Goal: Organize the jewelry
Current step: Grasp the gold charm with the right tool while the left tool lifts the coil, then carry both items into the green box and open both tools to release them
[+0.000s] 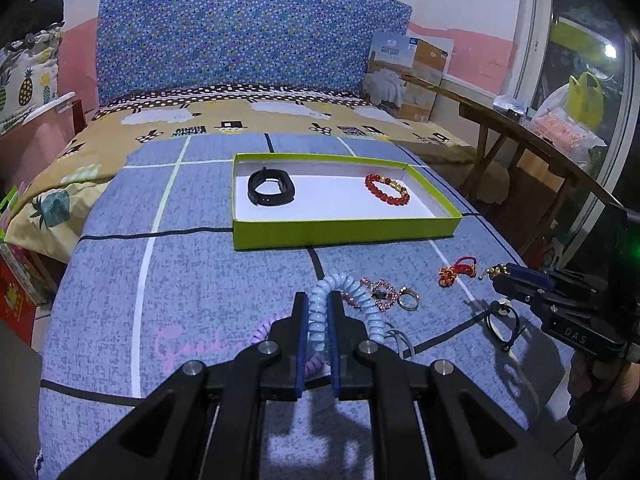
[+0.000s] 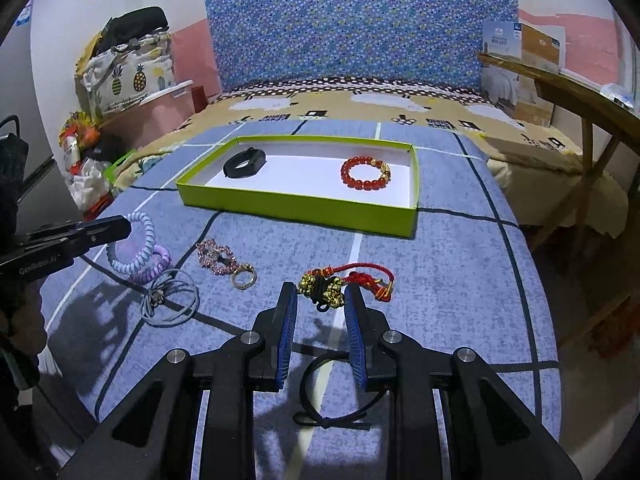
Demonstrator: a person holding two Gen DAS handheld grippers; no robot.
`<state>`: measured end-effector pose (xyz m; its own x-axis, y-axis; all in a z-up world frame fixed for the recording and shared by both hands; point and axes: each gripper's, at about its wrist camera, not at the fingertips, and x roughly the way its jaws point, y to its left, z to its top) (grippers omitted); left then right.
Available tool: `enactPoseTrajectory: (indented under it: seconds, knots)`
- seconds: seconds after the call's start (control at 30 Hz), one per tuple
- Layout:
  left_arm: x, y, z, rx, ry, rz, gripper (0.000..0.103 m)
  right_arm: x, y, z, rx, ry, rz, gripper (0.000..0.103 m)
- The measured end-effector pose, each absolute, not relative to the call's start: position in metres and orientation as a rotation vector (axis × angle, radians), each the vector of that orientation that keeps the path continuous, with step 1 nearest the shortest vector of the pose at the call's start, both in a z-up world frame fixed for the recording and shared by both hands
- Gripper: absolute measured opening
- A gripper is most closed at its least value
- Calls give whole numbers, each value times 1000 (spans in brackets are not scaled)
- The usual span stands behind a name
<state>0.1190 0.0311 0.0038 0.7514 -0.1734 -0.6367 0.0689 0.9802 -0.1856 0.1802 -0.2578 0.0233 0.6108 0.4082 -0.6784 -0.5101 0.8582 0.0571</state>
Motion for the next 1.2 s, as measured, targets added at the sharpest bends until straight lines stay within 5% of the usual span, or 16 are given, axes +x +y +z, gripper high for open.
enactPoseTrajectory:
  seconds: [1.2]
  knots:
    - [230,56,23,-90,679,-53,10,284,-236,52,-147,689,515,25]
